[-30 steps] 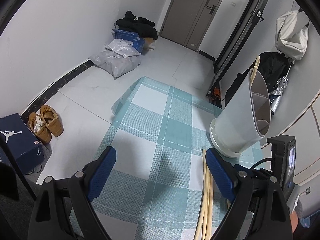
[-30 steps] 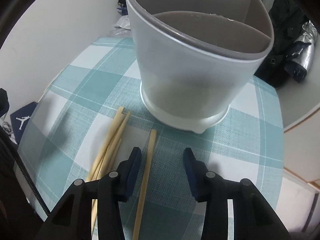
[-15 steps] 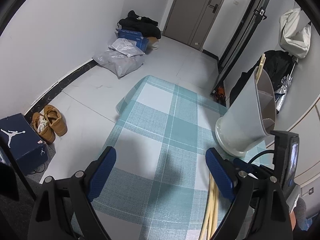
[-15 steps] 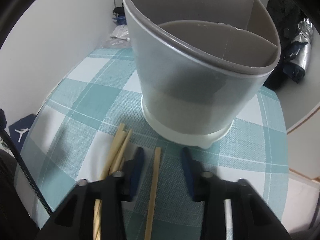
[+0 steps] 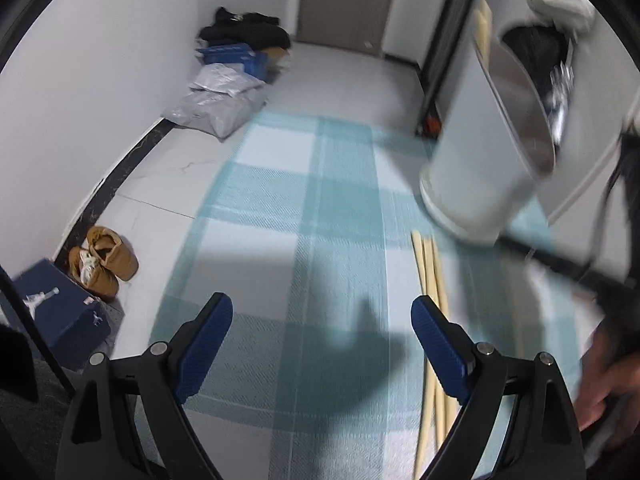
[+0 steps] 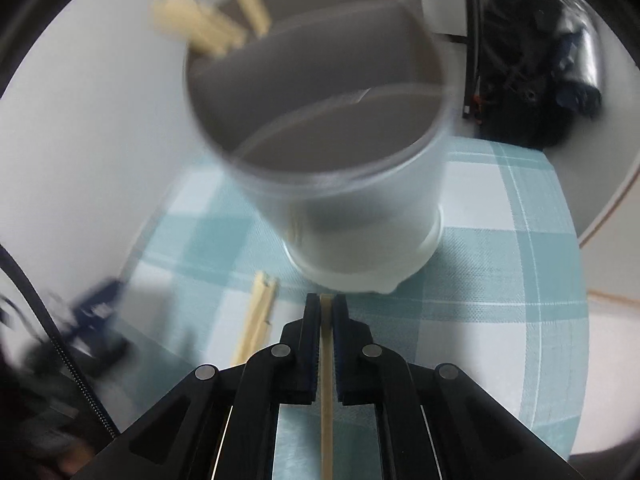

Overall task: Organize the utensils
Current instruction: 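Close the right tool on a chopstick while the left tool approaches others, then lift the right tool's chopstick while the left tool closes on chopsticks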

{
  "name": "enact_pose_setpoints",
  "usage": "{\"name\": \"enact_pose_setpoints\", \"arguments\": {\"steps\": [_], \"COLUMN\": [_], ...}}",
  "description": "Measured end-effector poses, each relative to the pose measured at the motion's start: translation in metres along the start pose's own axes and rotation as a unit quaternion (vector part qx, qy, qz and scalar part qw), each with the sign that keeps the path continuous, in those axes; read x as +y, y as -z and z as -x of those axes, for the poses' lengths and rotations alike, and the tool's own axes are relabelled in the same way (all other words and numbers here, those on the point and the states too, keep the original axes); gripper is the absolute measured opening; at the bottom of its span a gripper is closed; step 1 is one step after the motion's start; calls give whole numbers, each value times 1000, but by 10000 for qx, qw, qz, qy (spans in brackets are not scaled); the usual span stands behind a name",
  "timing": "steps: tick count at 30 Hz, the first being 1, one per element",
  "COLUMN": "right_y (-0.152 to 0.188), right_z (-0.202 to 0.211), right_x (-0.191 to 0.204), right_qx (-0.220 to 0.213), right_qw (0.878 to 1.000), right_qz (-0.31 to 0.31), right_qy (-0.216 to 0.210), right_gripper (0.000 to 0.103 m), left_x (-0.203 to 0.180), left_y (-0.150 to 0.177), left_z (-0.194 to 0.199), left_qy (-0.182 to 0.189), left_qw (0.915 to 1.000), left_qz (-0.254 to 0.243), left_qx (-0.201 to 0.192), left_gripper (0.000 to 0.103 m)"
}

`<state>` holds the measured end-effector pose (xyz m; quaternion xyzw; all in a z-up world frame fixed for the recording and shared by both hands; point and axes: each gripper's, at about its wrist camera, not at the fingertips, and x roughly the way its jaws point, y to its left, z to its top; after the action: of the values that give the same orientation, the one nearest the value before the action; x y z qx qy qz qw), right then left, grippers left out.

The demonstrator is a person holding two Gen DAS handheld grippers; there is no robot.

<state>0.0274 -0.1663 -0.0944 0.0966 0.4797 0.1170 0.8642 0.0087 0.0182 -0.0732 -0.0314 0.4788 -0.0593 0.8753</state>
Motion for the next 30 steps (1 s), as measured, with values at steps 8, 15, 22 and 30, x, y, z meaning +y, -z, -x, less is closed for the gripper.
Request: {"name": "enact_pose_setpoints", "arguments": {"steps": [8,15,22,30], "right_y": [-9,10,23,20], "right_z": [46,56,54,56], "right_x": [-41,-78,-95,-104], "right_qx": [-443,-454,-501,-642], "right_qw": [9894,9739,9635,9604], "right_qz": [-983,-1555,-1795,-1801], "right_qy": [-969,-1587,-1920,-2029], "right_gripper": [5,5,5,5], "left_x": [-23,-20,-28,-32], "left_y": [15,19,17,12], "left_z": [-10,-23,-24,-26], "left_qy": [158,22,29,62], "left_qw": [9972,9959,9953,9953], "left_qz": [-518,-374,-511,-389], "left_qx": [518,823,825,883], "left_gripper": [89,89,89,89]}}
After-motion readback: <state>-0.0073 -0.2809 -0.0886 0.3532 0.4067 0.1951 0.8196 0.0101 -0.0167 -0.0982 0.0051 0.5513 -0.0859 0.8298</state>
